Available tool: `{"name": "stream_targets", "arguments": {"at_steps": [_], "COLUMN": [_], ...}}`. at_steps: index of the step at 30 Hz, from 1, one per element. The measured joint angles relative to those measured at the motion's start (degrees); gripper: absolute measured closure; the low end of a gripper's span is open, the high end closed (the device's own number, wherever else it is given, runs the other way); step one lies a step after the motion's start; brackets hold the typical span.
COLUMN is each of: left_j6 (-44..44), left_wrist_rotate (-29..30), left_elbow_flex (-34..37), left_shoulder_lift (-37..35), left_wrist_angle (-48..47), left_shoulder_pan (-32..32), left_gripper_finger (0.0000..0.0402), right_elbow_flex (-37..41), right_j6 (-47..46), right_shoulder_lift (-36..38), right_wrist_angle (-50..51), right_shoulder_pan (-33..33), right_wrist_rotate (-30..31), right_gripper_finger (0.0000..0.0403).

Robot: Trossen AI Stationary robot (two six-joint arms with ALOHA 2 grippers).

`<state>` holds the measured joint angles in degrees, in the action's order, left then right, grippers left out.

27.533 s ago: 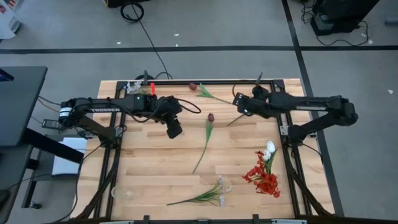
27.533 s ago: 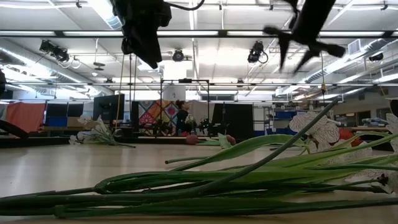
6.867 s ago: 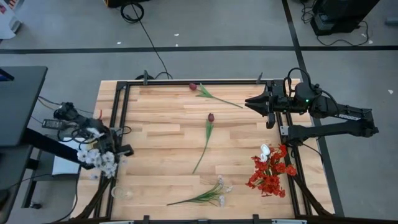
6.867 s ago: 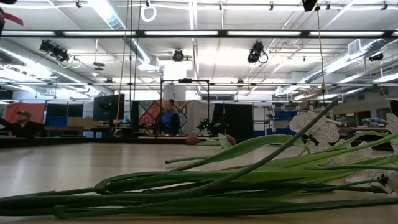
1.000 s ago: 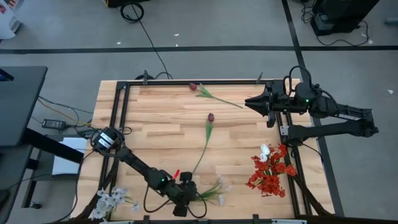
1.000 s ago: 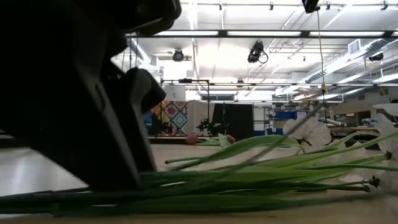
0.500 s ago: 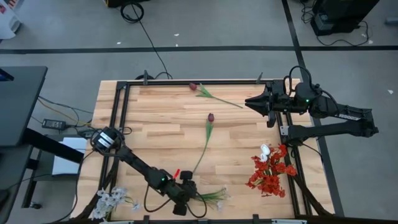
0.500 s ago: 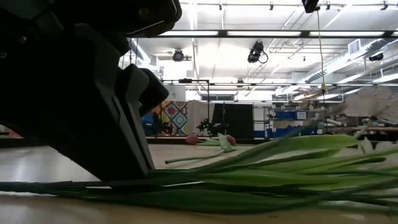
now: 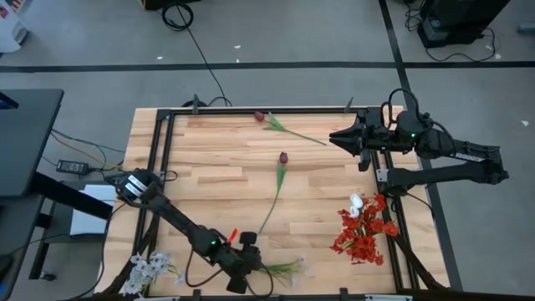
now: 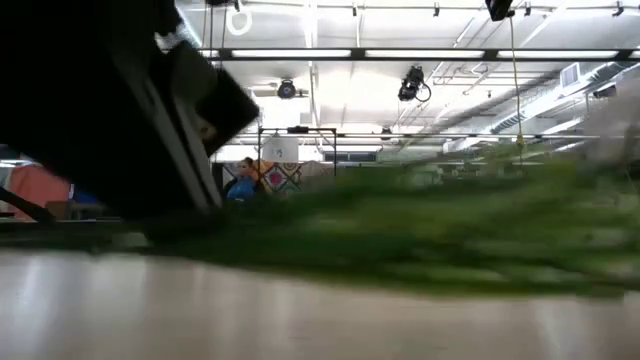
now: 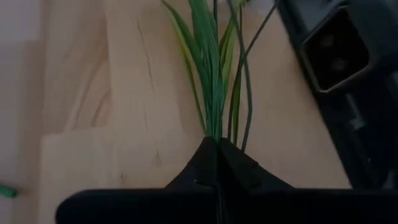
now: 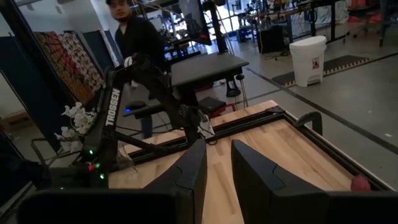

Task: Sort flowers into vase by color
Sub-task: Put the white flowers into the transparent vase

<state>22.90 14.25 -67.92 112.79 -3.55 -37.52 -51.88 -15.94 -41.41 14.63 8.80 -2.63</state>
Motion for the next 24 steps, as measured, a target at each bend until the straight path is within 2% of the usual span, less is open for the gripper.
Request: {"name": "stream_targets", "arguments": {"at_steps": [5,8,12,18,24], "left_j6": [-1.5,-2.4,-7.8,-17.1,-24.6], "left_wrist_rotate": [0.6,2.2,4.1,6.0,6.6], "left_elbow_flex": [0.0,0.0,0.0,0.0,-0.1], "left_shoulder_lift": [-2.1,-2.4,-3.7,-12.3,-21.8], "left_wrist_angle": [-0.2,3.1,8.8,9.2,7.3], "left_shoulder_pan": [0.1,-0.2,-1.7,-2.7,0.2], "left_gripper_finger": [0.0398,0.0399,0.04,0.0401,0.0401], "right_elbow_flex": [0.0,0.0,0.0,0.0,0.0], "right_j6": [0.0,0.0,0.0,0.0,0.0], "right_shoulder_lift": [0.0,0.0,0.0,0.0,0.0], "right_wrist_angle": [0.0,0.0,0.0,0.0,0.0], "right_shoulder_pan": [0.0,0.0,0.0,0.0,0.0], "right_wrist_rotate": [0.0,0.0,0.0,0.0,0.0], "right_gripper_finger": [0.032,0.032,0.032,0.032,0.032]}}
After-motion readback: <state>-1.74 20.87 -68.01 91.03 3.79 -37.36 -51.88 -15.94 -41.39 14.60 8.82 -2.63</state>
